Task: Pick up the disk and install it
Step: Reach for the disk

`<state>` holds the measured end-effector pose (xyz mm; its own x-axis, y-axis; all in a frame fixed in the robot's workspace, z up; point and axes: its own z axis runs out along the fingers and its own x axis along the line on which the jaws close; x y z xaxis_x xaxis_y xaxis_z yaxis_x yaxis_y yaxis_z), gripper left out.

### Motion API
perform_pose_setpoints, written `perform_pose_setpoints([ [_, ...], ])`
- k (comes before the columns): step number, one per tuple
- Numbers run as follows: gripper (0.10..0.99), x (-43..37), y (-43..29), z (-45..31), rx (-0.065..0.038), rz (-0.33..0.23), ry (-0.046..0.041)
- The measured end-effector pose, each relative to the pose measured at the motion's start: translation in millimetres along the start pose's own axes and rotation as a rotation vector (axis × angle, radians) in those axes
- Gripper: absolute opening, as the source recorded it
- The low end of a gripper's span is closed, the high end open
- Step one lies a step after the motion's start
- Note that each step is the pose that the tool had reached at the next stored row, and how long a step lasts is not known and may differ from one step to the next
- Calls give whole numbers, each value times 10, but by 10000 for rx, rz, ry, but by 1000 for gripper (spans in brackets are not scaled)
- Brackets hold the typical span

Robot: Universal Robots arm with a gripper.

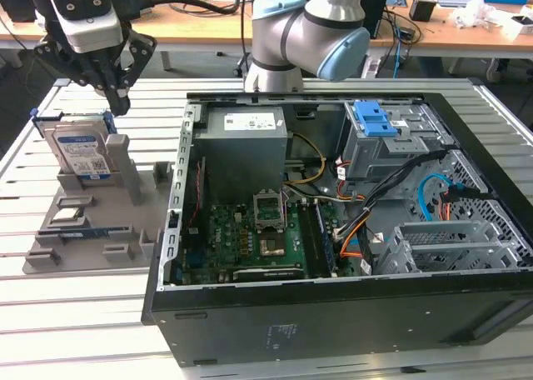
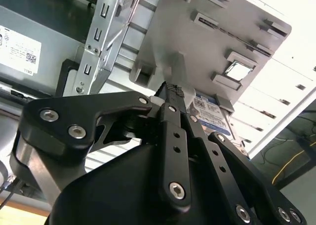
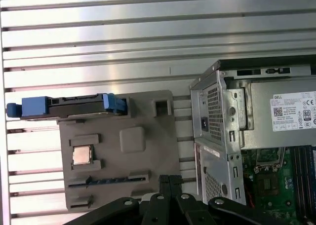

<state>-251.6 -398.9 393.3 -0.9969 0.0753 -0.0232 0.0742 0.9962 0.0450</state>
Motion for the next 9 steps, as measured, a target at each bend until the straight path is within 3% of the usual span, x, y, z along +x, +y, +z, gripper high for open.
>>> perform_pose_setpoints([
  [9, 106, 231, -17, -6, -1, 0, -1],
])
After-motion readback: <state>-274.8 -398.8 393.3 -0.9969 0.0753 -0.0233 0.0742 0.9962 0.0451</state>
